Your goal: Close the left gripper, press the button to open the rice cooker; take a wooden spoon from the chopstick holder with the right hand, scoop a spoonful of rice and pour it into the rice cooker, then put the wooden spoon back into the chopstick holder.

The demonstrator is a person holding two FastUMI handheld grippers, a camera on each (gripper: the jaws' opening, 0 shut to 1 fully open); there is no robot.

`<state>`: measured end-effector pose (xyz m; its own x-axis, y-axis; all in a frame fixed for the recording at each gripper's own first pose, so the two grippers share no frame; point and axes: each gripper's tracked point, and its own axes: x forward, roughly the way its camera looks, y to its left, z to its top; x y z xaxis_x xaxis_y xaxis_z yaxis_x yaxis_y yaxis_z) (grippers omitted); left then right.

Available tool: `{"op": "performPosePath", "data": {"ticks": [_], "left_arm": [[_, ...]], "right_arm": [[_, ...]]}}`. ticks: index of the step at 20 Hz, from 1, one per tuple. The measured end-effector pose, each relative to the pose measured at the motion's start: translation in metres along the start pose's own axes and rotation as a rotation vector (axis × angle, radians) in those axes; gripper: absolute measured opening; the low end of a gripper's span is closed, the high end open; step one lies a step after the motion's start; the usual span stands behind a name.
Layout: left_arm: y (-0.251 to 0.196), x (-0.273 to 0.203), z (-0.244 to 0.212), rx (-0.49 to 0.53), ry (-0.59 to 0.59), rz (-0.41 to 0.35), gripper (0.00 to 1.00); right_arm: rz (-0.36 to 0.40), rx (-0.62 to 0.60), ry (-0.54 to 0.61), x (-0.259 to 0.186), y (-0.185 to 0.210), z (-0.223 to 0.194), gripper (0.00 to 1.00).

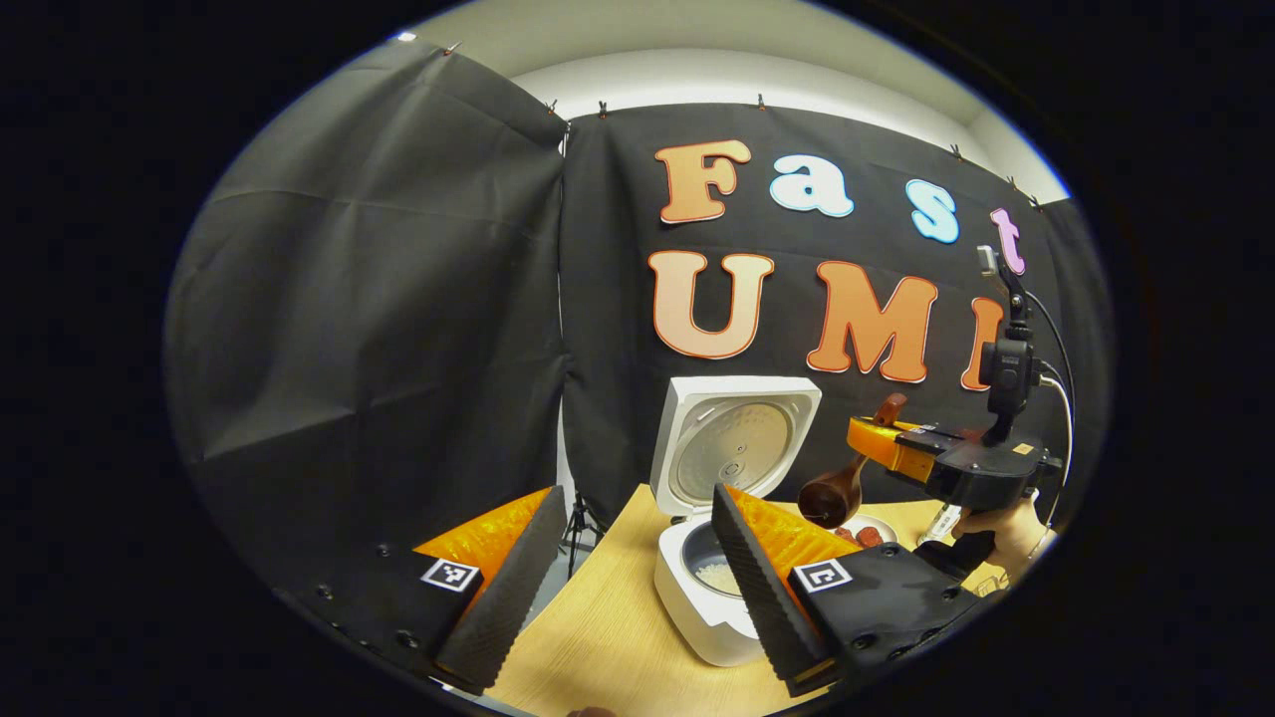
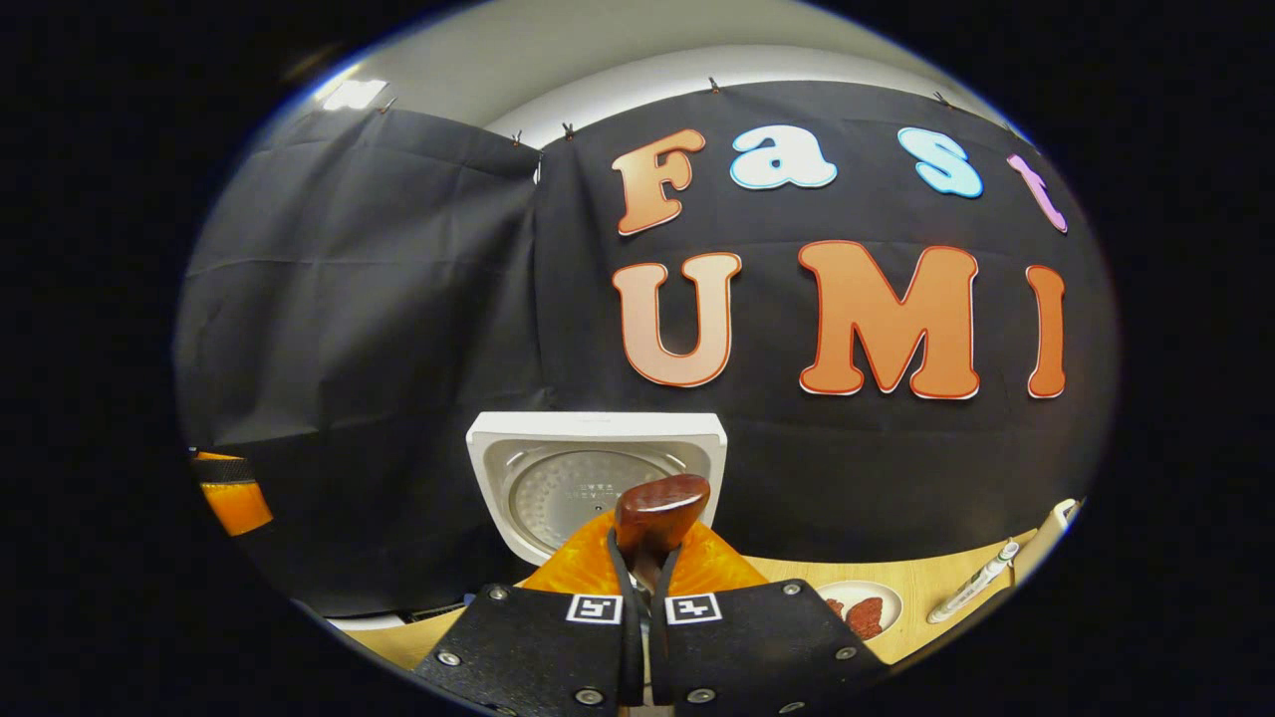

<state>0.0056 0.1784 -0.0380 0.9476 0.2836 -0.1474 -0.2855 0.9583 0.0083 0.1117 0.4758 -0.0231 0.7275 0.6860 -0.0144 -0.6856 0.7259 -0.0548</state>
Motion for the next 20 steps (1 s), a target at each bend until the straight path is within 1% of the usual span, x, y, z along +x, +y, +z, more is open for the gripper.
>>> {"op": "performPosePath", "data": {"ticks": [3, 7, 8, 10, 13, 14, 17, 20], "left_arm": [[-0.006, -0.001, 0.001, -0.002, -0.001, -0.01, 0.99], [-0.018, -0.002, 0.002, -0.021, -0.003, -0.03, 1.0], [-0.02, -0.003, 0.002, -0.019, -0.005, -0.033, 0.99], [-0.024, -0.005, 0.005, -0.015, -0.015, -0.037, 0.99], [-0.032, -0.009, 0.008, -0.016, -0.027, -0.049, 0.99], [-0.036, -0.01, 0.01, -0.016, -0.028, -0.056, 1.0], [-0.045, -0.013, 0.011, -0.006, -0.038, -0.073, 0.99], [-0.054, -0.016, 0.012, 0.002, -0.041, -0.09, 1.0]], "right_arm": [[-0.009, 0.003, -0.005, -0.004, -0.007, 0.002, 0.02], [-0.023, 0.147, -0.015, -0.017, -0.024, 0.017, 0.02], [-0.034, 0.163, -0.024, -0.023, -0.029, 0.024, 0.02], [-0.06, 0.178, -0.047, -0.038, -0.048, 0.037, 0.02], [-0.096, 0.232, -0.075, -0.065, -0.077, 0.049, 0.02], [-0.114, 0.245, -0.081, -0.075, -0.088, 0.051, 0.02], [-0.186, 0.269, -0.096, -0.112, -0.131, 0.053, 0.02], [-0.276, 0.291, -0.09, -0.156, -0.176, 0.039, 0.02]]}}
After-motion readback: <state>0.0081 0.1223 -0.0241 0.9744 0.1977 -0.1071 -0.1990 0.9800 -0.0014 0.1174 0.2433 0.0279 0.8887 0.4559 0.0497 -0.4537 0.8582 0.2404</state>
